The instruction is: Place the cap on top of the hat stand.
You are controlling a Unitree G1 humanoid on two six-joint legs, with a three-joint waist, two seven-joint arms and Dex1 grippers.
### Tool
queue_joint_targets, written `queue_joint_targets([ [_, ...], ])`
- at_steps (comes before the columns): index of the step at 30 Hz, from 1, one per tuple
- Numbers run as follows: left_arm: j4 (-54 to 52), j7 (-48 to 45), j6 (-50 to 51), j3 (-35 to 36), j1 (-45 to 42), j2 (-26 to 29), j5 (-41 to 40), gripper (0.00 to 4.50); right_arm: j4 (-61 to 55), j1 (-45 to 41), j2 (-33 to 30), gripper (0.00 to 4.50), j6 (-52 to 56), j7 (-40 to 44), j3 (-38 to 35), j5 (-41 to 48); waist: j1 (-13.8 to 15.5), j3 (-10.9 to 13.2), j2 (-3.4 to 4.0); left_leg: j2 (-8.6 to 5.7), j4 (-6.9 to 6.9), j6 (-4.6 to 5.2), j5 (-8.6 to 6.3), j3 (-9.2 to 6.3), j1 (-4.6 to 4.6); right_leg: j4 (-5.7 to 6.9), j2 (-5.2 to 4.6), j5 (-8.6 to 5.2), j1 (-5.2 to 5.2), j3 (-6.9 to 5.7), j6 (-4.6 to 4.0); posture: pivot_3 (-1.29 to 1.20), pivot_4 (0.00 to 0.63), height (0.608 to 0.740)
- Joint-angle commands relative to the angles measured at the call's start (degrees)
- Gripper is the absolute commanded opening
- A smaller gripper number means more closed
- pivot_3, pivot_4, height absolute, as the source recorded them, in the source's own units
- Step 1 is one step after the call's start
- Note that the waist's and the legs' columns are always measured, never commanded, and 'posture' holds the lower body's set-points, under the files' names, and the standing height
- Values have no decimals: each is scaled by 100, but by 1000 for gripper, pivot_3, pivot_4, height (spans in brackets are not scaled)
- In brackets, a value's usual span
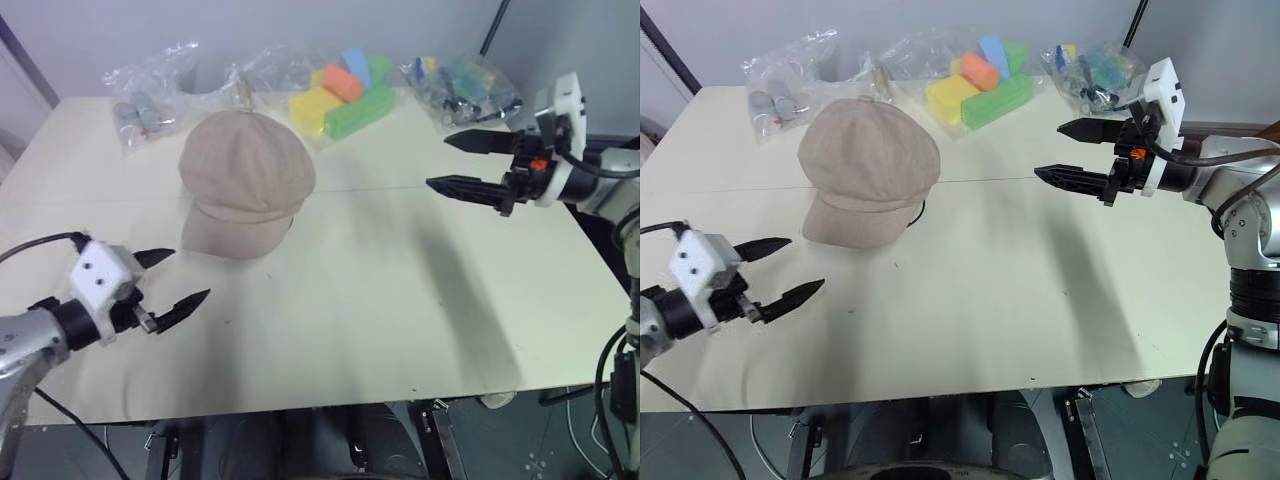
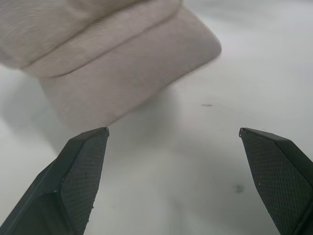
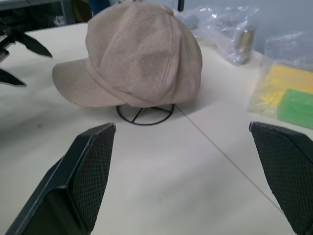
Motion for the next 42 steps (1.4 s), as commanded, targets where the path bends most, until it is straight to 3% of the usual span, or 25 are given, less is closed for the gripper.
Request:
queue_joint_targets([
  [1, 450, -364, 741, 1209, -206, 418, -1082, 4480, -34, -94, -126, 4500, -26, 144, -182, 61, -5, 1, 1, 0, 0, 0, 0, 0, 0, 0, 0, 0, -1, 0, 0, 0, 150, 740],
  [3, 1331, -833, 1445, 2018, -369, 948, -1705, 4480, -79, -73, -163, 4500, 34, 299, -107, 87, -3, 3, -5, 0, 1, 0, 0, 0, 0, 2, 2, -1, -2, -2, -1, 0, 150, 740],
  [6, 2241, -1689, 1771, 2623, -257, 1572, -1798, 4480, -664, 130, -108, 4500, -408, 368, 228, -268, -19, 6, 3, 0, -2, 0, 0, 4, -1, -2, 1, -2, -7, -2, -2, 0, 150, 740],
  [9, 2675, -2260, 1701, 2792, -46, 1960, -1501, 4480, -1492, 457, 93, 4500, -1016, 192, 729, -806, -28, 6, 3, 0, -9, 0, -1, 10, -1, -3, -4, -6, -12, -1, -6, 0, 150, 740],
  [14, 2746, -2755, 1621, 2750, 79, 2174, -1261, 4480, -1854, 949, 682, 4500, -3048, -637, 1908, -2803, -76, 4, -2, 3, -12, -1, -1, 8, -1, 2, -2, -11, -16, -3, -17, 0, 150, 740],
  [20, 2709, -2927, 1580, 2381, -199, 2319, -1183, 4480, -381, 600, 2116, 4500, -5677, -3171, 3185, -5741, -151, -1, -12, 1, -9, -3, 0, 8, -4, 4, -4, -12, -19, -2, -20, 0, 150, 740],
  [27, 2715, -3005, 1645, 2079, -601, 2484, -1163, 4480, 1436, -166, 2971, 4500, -6969, -5484, 3947, -7802, -160, -3, -23, 0, -13, -10, 4, 9, -9, 11, -5, -11, -26, -1, -21, 0, 150, 740],
  [33, 2775, -3000, 1645, 1900, -895, 2560, -1110, 4480, 2165, -395, 3448, 4500, -7235, -6623, 4284, -8596, -172, -6, -29, -1, -14, -12, 5, 7, -8, 14, -3, -11, -25, 0, -21, 0, 150, 740],
  [42, 2845, -2986, 1618, 1732, -1147, 2532, -1012, 4480, 2468, -486, 3712, 4500, -7593, -7257, 4439, -8843, -206, -8, -35, -1, -13, -12, 5, 2, -7, 15, 0, -10, -20, -1, -20, 0, 150, 740],
])
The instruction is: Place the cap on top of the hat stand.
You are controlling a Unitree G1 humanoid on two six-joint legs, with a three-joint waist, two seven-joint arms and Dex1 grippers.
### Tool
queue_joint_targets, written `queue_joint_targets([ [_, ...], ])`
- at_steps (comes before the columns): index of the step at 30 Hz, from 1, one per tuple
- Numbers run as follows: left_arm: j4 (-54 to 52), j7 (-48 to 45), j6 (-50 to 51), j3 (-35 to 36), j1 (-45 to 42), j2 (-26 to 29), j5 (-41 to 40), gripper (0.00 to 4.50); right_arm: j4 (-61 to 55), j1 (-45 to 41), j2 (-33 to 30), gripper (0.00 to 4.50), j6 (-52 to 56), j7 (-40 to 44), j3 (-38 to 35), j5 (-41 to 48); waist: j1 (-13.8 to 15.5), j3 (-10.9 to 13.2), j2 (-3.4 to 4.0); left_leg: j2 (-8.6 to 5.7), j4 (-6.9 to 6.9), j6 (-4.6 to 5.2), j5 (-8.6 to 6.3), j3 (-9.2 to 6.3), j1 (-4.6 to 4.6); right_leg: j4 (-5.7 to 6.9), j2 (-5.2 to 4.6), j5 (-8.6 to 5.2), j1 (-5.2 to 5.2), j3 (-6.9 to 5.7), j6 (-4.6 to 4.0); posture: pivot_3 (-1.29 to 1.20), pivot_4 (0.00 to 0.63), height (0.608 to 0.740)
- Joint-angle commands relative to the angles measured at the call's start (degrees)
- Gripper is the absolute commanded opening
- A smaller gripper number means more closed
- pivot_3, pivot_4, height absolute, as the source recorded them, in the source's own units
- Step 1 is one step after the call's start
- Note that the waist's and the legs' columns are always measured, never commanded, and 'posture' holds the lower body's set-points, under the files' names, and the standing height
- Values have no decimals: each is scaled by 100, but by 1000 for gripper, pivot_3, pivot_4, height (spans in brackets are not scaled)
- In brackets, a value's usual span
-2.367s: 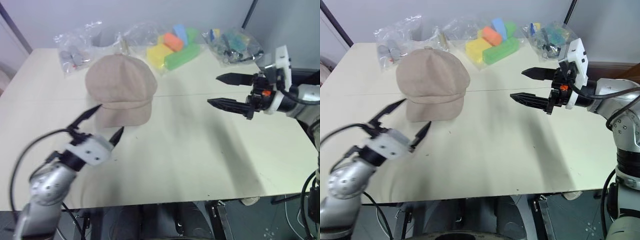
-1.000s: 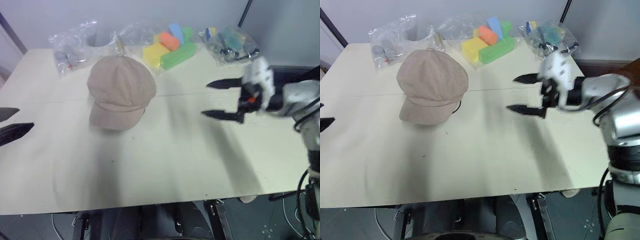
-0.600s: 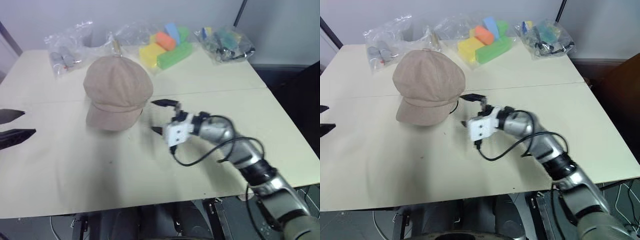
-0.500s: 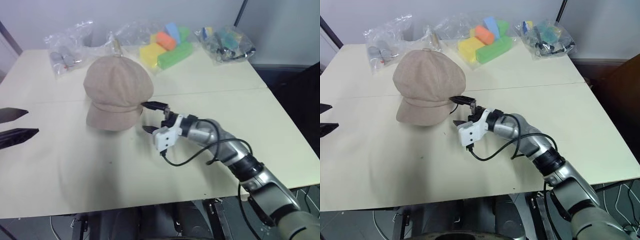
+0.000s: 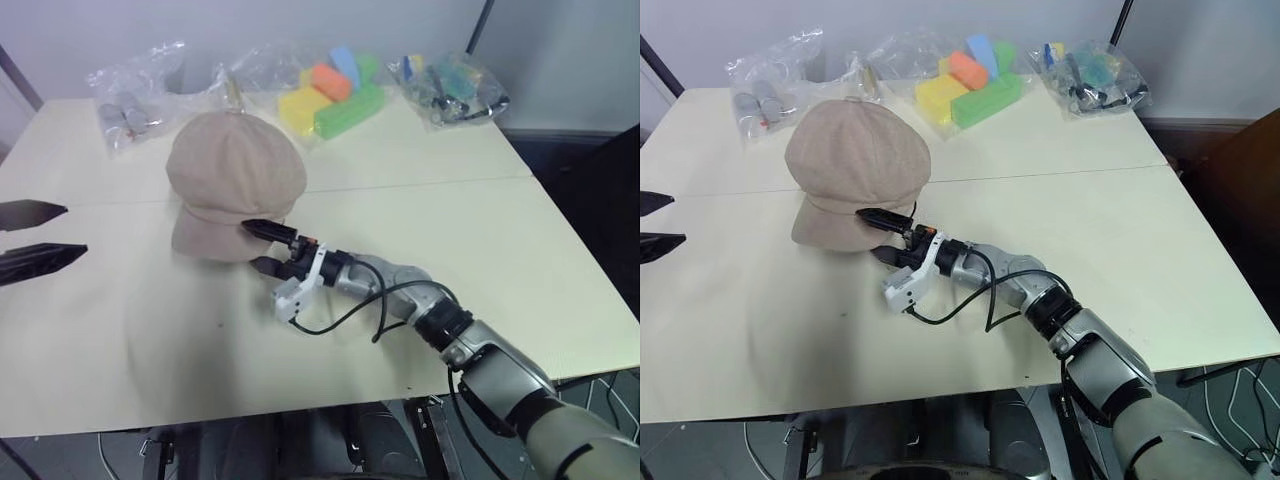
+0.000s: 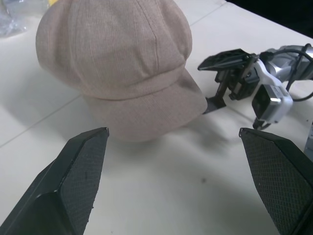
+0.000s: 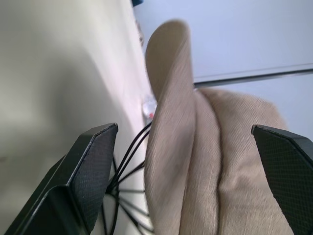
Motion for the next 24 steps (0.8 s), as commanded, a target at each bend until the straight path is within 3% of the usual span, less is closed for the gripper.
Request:
queue_joint_targets([
  [1, 39, -10, -40, 25, -122, 129, 50, 4496, 23, -197, 74, 4245, -171, -287, 4, -74, -17, -1, -2, 0, 0, 0, 0, -1, 0, 0, 0, 0, 1, 0, 0, 0, 150, 740],
  [3, 42, -29, -36, 21, -140, 130, 64, 4500, 79, -227, 85, 3655, -203, -353, 19, -103, -31, -2, -3, 0, 0, 0, 0, -3, 0, 1, 1, 0, 1, -1, 0, 0, 150, 740],
  [7, 70, -47, -34, -2, -190, 155, 75, 4500, 129, -242, 22, 1579, -255, -453, -40, -100, -74, -2, -3, 0, 0, 0, 0, -6, 0, 4, 2, 1, 2, -1, 1, 0, 150, 740],
  [16, 99, -20, -96, -180, -368, 148, 114, 4500, 105, -294, -696, 1579, -1068, -242, -385, 496, -89, -1, -5, 0, -1, 0, 0, -8, 1, 5, 2, 2, 3, -2, 3, 0, 150, 740],
  [20, 139, -18, -150, -218, -437, 138, 156, 4500, 281, -342, -593, 229, -1163, -115, -281, 496, -103, -1, -5, 1, -3, 1, 0, -9, 3, 6, 5, 5, 3, -2, 10, 0, 150, 740],
  [21, 141, -21, -151, -220, -450, 135, 166, 4500, 291, -341, -548, 40, -1142, -118, -272, 468, -108, -1, -5, 2, -3, 1, 0, -9, 3, 6, 7, 8, 3, -2, 15, 0, 150, 740],
  [24, 117, -15, -119, -204, -477, 136, 192, 4500, 321, -326, -389, 40, -1068, -111, -247, 413, -106, -1, -5, 2, -4, 1, 0, -9, 4, 6, 8, 9, 3, -2, 17, 0, 150, 740],
])
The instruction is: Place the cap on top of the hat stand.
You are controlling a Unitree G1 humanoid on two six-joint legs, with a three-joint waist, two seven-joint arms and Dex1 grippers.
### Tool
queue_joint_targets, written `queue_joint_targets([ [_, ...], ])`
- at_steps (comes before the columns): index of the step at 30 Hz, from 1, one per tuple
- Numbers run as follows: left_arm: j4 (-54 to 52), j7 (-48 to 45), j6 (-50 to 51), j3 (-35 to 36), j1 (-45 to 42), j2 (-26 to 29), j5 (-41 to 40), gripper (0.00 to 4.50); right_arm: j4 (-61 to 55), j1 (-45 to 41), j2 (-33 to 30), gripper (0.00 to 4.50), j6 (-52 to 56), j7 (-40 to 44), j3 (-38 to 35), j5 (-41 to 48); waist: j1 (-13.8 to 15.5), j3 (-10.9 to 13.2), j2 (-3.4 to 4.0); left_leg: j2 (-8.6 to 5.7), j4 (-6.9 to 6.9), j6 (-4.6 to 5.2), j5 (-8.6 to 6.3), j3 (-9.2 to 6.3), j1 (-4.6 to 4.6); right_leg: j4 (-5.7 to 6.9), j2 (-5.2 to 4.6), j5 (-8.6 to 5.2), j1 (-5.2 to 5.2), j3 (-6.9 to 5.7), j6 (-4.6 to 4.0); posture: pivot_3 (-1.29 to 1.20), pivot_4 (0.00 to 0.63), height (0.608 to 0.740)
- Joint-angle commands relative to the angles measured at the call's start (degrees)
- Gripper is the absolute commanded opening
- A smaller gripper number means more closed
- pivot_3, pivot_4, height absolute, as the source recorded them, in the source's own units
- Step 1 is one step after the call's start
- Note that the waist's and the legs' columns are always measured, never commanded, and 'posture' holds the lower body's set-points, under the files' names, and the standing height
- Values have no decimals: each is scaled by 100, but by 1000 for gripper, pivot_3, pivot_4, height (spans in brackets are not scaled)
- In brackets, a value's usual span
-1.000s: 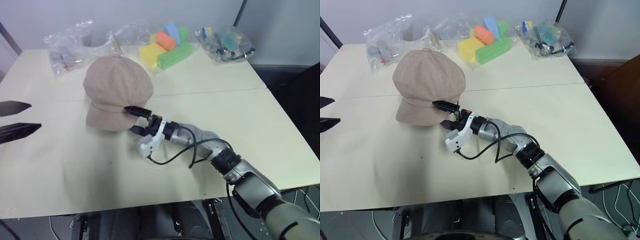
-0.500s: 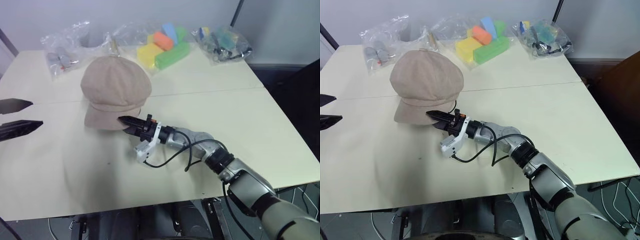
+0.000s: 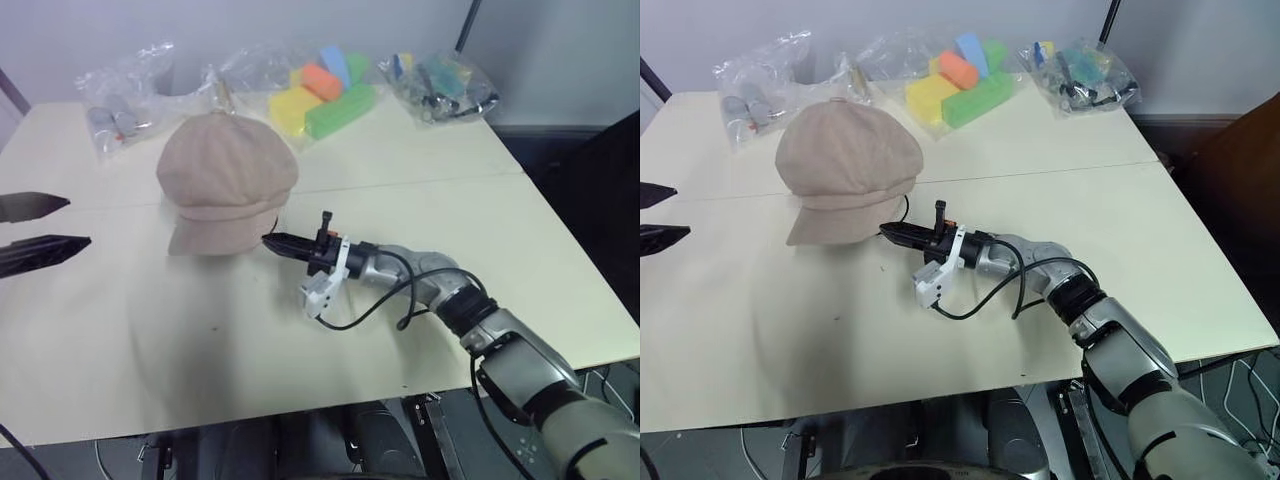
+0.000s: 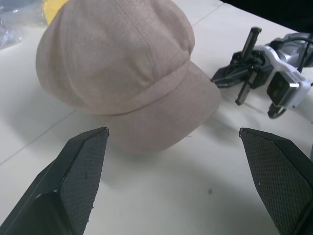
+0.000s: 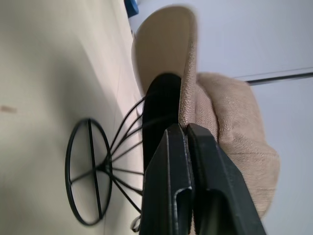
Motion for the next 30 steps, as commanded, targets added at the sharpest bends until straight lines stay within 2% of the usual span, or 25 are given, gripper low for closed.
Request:
queue_joint_targets([
  [1, -19, 7, -35, 102, -65, 137, 45, 4500, -49, -114, 187, 40, 58, -9, -49, 1, 6, 0, 0, 0, 0, 0, 0, 0, 0, 0, 0, 0, 0, 0, 0, 0, 150, 740],
  [8, -73, -19, 21, 200, -24, 135, 104, 4500, 38, -116, 295, 40, 115, -70, -91, -16, 19, -1, -2, -1, 4, -1, 0, 0, 0, 0, -3, 0, 3, 0, -1, 0, 150, 740],
  [15, -77, -58, -3, 181, -20, 137, 158, 4500, 71, -101, -11, 40, -431, -224, -185, 142, 20, -1, -2, -1, 3, -1, 0, 0, 0, 0, -3, 0, 3, 0, -1, 0, 150, 740],
  [21, -45, -93, -14, 128, -63, 187, 160, 4500, 1257, -591, -391, 40, -1418, -674, -151, 123, 7, 0, -2, -2, 3, -1, 0, 0, 1, 0, -4, -8, 4, 0, -14, 0, 150, 740],
  [30, -134, -104, 34, 168, -44, 160, 147, 4500, 2500, -1197, -354, 40, -1627, -1500, 213, -604, 8, 0, -2, -2, 2, -1, 0, 0, 3, 1, -3, -7, 4, 1, -13, 0, 150, 740],
])
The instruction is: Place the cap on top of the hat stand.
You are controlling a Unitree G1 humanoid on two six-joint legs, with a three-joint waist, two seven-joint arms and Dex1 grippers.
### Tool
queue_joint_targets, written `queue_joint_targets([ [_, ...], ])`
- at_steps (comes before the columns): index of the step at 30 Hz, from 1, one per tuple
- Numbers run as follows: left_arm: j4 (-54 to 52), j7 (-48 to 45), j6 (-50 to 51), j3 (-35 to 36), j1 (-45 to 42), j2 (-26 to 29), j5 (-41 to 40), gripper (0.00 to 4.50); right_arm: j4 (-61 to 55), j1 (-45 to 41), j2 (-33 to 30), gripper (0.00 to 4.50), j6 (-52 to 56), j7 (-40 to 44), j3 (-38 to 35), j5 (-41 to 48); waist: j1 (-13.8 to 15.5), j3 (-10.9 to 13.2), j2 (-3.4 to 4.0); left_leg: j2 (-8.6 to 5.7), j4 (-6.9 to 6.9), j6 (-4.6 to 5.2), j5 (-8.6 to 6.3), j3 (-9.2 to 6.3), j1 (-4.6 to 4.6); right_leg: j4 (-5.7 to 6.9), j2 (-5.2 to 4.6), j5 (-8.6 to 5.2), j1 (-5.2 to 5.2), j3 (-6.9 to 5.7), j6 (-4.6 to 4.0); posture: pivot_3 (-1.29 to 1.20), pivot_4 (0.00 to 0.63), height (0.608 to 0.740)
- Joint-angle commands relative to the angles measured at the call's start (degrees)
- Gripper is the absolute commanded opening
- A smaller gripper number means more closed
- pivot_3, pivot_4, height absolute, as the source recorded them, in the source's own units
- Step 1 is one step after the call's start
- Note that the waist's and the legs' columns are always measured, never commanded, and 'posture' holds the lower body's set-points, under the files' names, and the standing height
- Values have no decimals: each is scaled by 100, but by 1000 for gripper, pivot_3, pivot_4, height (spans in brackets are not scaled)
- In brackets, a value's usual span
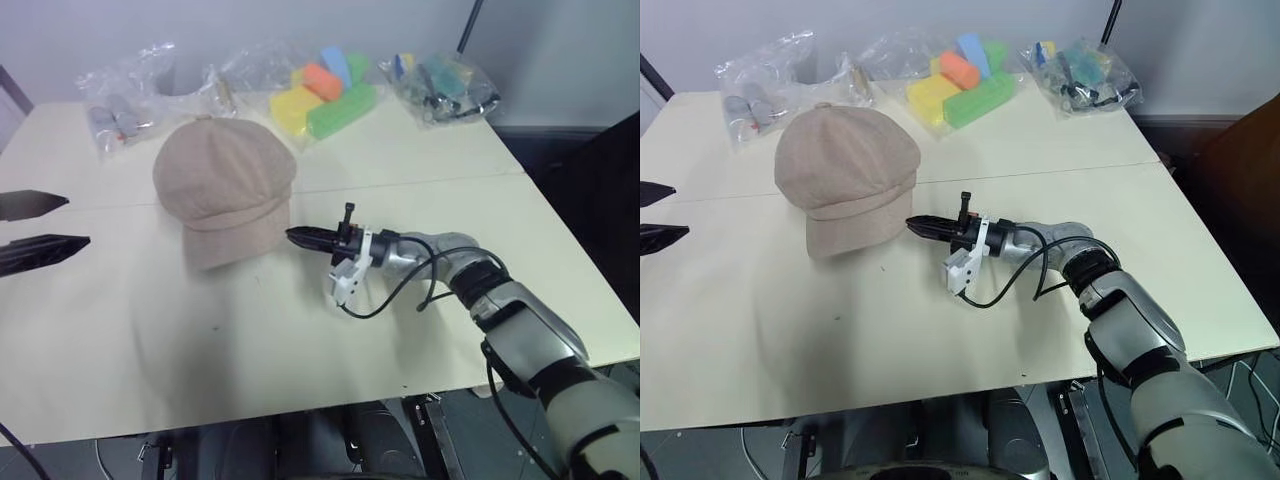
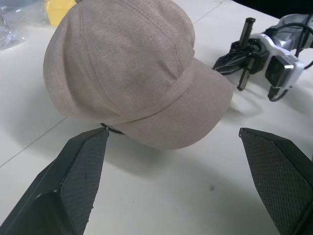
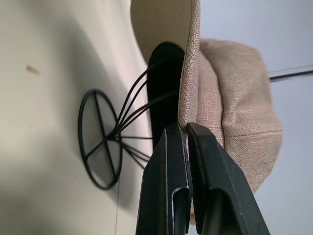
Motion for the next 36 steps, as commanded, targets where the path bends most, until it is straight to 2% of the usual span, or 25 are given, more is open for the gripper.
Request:
queue_joint_targets([
  [1, -91, -33, -17, 169, -24, 138, 16, 4500, 253, -229, 80, 40, -9, -275, 62, -122, 1, 0, 0, 0, 0, 0, 0, 0, 0, 0, -1, 0, 0, 0, 0, 0, 150, 740],
  [5, -91, -32, -2, 184, -29, 138, 10, 4500, 381, -254, 237, 40, 49, -273, 177, -204, -9, 0, 0, 0, 0, 0, 0, 0, 0, 1, 0, 1, 0, 0, 1, 0, 150, 740],
  [6, -99, -23, 1, 169, -39, 138, 4, 4500, 400, -240, 271, 310, 42, -212, 171, -159, -11, 0, 0, 0, 0, 0, 0, 0, 0, 1, 0, 2, 0, 0, 4, 0, 150, 740],
  [8, -111, -17, 5, 153, -48, 138, -4, 4500, 422, -199, 311, 984, 50, -75, 142, -51, -14, 0, 0, 0, 0, 0, 0, 0, 0, 1, 0, 8, 0, 0, 14, 0, 150, 740],
  [11, -144, -14, 31, 159, -41, 130, -23, 4500, 169, -41, 205, 2462, 104, 177, 117, 12, -1, 0, 0, 0, 0, 0, 0, 0, 0, 1, 0, 8, 0, 0, 14, 0, 150, 740],
  [13, -159, -13, 35, 170, -18, 112, -18, 4500, -78, 142, -5, 3570, 46, 519, 44, 189, 15, 0, 0, -1, 1, 0, 0, -1, 0, 0, 0, 8, 1, 0, 14, 0, 150, 740],
  [15, -168, -13, 24, 184, 18, 82, 3, 4500, -348, 361, -295, 4467, -9, 1071, -65, 578, 28, 0, 0, -3, 2, 0, 0, -1, 0, -1, -3, 8, 5, 0, 14, 0, 150, 740],
  [16, -177, -6, 23, 200, 43, 65, 15, 4500, -462, 488, -434, 4467, -18, 1473, -126, 933, 28, 0, 0, -4, 3, 0, 0, -1, 0, -1, -5, 8, 7, 0, 14, 0, 150, 740],
  [19, -111, 53, -57, 273, 158, -17, 127, 4500, -1721, 1243, -1311, 4467, 925, 3924, -373, 3860, 33, 2, -1, -5, 6, 0, 0, -1, 0, -2, -7, 9, 12, 0, 17, 0, 150, 740],
  [20, -72, 60, -99, 294, 193, -44, 159, 4500, -2317, 1490, -1646, 4467, 1615, 4841, -491, 4918, 23, 2, -1, -4, 6, 1, 0, -3, 0, -3, -7, 10, 15, 0, 20, 0, 150, 740],
  [22, -38, 65, -154, 326, 232, -82, 193, 4500, -3285, 1777, -2190, 4467, 3052, 6253, -820, 6414, 21, 3, 1, -1, 5, 3, -1, -6, 6, -2, -7, 10, 20, -1, 21, 0, 150, 740],
  [24, -35, 93, -187, 362, 238, -123, 202, 4500, -4099, 1861, -2898, 4467, 4944, 7642, -1351, 8007, 11, 9, 10, 5, 6, 5, -2, -4, 12, 1, -5, 10, 21, -2, 21, 0, 150, 740],
  [26, -13, 103, -231, 386, 236, -145, 213, 4500, -4482, 1703, -3363, 4467, 6626, 8454, -1915, 9173, 29, 16, 24, 9, 6, 5, -3, -4, 12, 1, -5, 10, 21, -3, 20, 0, 150, 740],
  [29, 54, 73, -302, 430, 242, -152, 245, 4500, -4122, 1068, -3706, 4467, 8415, 9247, -2529, 9896, 22, 17, 25, 11, 5, 7, -3, -2, 15, -1, -4, 7, 20, -8, 16, 0, 150, 740],
  [36, 101, 104, -403, 432, 137, -165, 201, 4500, -3635, 440, -3434, 4467, 9853, 9735, -3170, 9834, 34, 15, 22, 7, 4, 8, -5, 7, 7, -6, -7, -2, 6, -8, -1, 0, 150, 740],
])
